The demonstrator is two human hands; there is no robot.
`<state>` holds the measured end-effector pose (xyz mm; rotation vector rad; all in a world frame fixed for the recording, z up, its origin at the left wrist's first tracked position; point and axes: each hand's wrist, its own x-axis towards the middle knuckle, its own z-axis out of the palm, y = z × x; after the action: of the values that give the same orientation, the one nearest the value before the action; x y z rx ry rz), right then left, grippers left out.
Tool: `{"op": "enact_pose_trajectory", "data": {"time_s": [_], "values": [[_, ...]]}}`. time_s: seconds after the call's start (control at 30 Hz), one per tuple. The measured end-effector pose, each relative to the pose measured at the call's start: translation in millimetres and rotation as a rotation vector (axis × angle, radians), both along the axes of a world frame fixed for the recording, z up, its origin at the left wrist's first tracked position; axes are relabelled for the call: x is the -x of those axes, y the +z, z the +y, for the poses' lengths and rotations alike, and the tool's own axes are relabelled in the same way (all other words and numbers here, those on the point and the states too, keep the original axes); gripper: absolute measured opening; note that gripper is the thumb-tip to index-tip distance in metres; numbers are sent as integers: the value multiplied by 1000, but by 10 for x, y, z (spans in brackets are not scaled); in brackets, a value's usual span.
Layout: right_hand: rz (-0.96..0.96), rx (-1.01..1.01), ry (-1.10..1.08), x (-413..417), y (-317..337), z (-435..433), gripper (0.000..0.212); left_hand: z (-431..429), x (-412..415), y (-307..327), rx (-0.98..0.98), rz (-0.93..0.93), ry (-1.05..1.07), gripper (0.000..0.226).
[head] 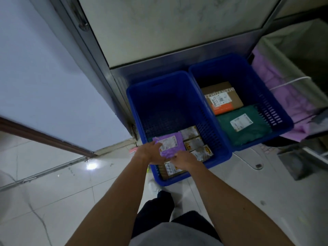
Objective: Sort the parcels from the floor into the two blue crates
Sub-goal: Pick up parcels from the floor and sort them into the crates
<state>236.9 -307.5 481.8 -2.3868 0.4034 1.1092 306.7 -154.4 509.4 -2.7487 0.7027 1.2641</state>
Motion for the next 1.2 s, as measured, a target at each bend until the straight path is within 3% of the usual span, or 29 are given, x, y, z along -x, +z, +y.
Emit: {"op": "enact_pose_trajectory", "data": {"time_s": [0.17, 0.27, 0.43, 0.67, 0.93, 1.2], "values": [[-52, 115, 119, 238, 265, -29, 40, 19, 391, 198, 11, -27, 56, 90], [-139, 90, 105, 268, 317, 145, 32, 93, 568, 312, -12, -49, 69, 79], [-241, 33, 119, 452, 496, 415, 31, 352, 835, 295, -45, -109, 123, 84], [-223, 31, 203, 503, 439, 901, 35, 996, 969, 482, -105, -143, 268, 72], [-212, 67, 247, 356, 130, 1544, 33, 1708, 716, 55, -102, -91, 328, 74], [-129, 47, 93, 117, -423, 2300, 35, 2552, 297, -669, -35, 47, 328, 70]]}}
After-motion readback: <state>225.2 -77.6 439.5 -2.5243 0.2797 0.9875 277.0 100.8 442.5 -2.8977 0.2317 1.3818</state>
